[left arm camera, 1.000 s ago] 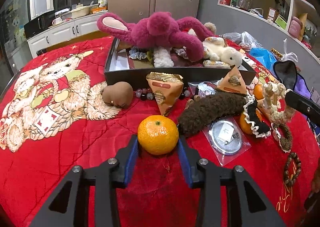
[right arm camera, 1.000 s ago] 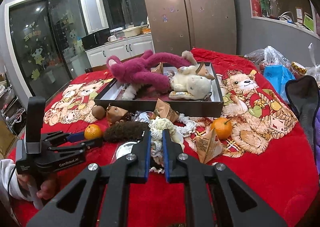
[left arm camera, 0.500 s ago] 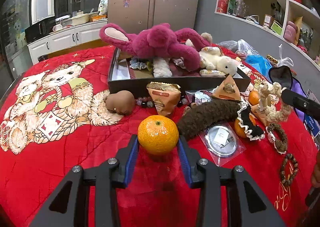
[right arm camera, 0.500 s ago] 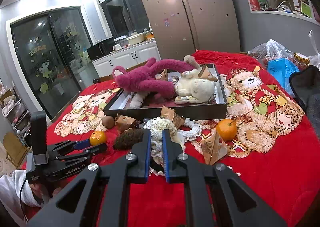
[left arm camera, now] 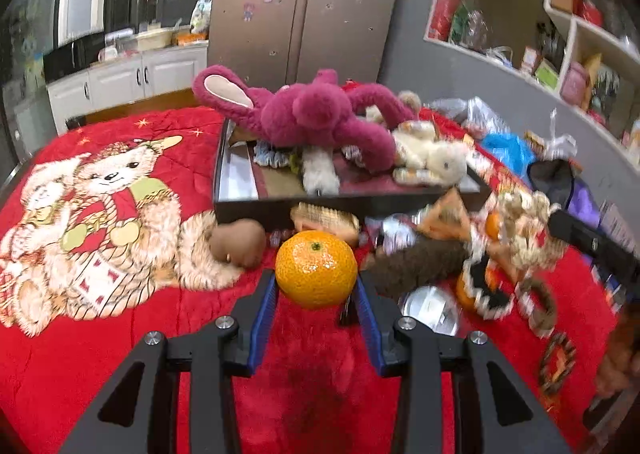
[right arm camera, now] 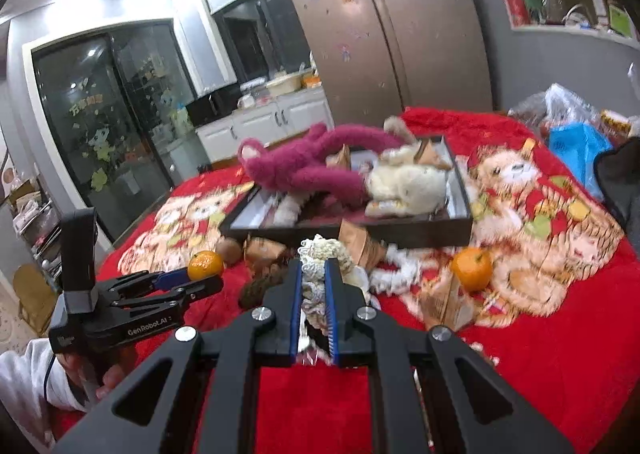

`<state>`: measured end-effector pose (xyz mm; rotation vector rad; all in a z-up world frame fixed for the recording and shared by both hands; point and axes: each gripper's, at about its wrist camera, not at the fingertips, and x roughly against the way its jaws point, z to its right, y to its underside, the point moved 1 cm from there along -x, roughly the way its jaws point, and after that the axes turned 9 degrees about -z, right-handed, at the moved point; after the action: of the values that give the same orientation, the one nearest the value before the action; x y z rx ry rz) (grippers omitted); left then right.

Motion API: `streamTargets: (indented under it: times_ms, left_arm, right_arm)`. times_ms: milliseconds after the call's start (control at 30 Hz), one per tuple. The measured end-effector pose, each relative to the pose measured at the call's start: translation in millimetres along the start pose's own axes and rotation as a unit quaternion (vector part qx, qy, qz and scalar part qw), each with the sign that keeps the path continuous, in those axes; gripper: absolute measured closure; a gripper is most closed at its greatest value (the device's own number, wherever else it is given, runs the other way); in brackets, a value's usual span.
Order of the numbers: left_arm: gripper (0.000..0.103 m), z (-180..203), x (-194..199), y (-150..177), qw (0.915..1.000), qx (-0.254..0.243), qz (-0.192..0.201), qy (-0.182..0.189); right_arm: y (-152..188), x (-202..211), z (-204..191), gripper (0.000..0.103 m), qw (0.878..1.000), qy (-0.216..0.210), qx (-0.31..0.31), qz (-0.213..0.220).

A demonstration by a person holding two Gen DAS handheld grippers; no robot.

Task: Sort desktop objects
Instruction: 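Carry the orange with the left tool into the black tray while the right tool carries the scrunchie there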

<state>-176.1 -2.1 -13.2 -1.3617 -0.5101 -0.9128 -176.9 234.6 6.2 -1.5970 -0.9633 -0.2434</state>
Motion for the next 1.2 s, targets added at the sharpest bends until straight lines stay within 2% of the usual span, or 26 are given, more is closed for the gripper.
streamTargets:
  times_ms: [67,200,367,433,633,833,1200]
  left_arm:
    - [0.063,-6,0,-14,0.9999,0.011,0.003,-0.004]
    - [0.063,-16,-4,-47,0.999,0.014,0.022,-0.037]
    - [0.063,-24,-22,-75,0.9996,0.016,0.016,-0.019]
    - [0.063,-24,-30,-78,0.9993,0.007,0.021,-0.03]
    - [0.063,-32,-57,-81,0.9985,-0.001,0.014,-0.053]
    - [0.063,-30,-81,-78,0.9973,-0.026,-0.002,-0.068]
    - [0.063,-33,-87,-81,0.9976,-0.022,0.002,-0.066]
  right_arm:
    - [-13,1,-5,0.092,1.0,0.0,-0.003,0.007]
    - [-51,-5,-22,0.092,1.0,0.009,0.011,0.02]
    - [-95,-38,-31,0.092,1.0,0.004,-0.005,0.024]
    - [-106,-60,-26,0.092,1.0,-0.004,-0.025,0.012]
    - [-95,-105,-3,0.092,0.996,-0.041,-0.077,-0.015]
    - [-79,-140,24,0.092,0.994,-0.019,-0.095,-0.058]
    - [-72,-168,33,0.092,0.993,0.014,-0.086,-0.083]
